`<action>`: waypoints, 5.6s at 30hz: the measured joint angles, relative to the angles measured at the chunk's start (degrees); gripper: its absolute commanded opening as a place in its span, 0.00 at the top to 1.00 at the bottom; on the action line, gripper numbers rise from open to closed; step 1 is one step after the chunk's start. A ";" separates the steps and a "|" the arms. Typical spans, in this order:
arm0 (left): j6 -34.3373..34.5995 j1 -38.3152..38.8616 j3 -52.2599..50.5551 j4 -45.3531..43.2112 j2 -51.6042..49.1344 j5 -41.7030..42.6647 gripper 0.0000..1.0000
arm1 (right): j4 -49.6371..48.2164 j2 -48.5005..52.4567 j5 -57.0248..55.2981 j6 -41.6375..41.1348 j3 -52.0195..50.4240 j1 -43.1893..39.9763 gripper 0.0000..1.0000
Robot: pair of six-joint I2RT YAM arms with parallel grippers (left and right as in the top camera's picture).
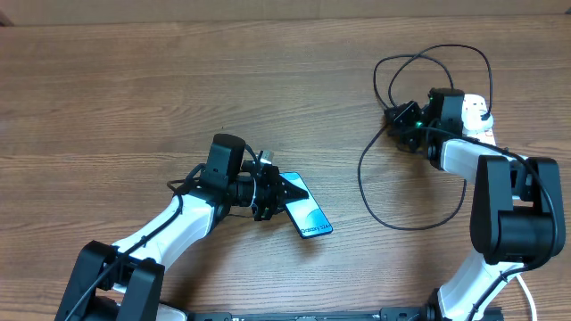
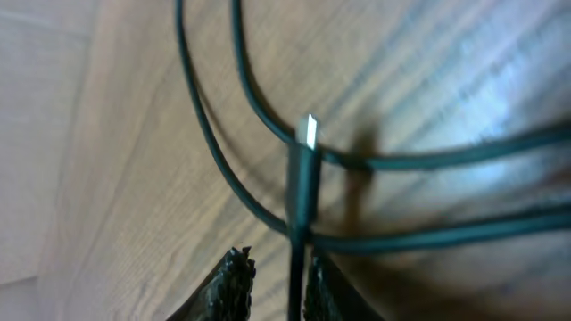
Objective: Plug charger to phone and switch on socket
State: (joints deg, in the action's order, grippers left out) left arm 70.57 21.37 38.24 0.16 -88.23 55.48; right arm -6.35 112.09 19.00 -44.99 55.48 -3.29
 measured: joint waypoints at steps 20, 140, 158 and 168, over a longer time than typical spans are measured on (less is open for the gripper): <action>0.00 0.00 0.00 0.00 0.00 -0.02 0.96 | 0.72 0.00 7.80 0.04 0.00 0.00 0.96; 24.02 -12.98 15.17 -55.67 -11.82 28.33 0.96 | 37.64 -42.36 41.09 9.38 -2.82 31.56 0.96; 24.02 -15.28 15.17 -55.67 -11.82 30.27 0.96 | 35.08 -42.36 40.54 9.20 -2.82 31.56 0.96; 25.09 -14.05 15.17 -55.67 -11.82 30.27 0.96 | 35.98 -42.36 40.57 8.74 -2.82 31.56 0.96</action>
State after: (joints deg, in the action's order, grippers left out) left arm 95.66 7.31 53.41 -55.51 -100.05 85.76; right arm 29.63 69.73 59.57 -36.25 52.66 28.27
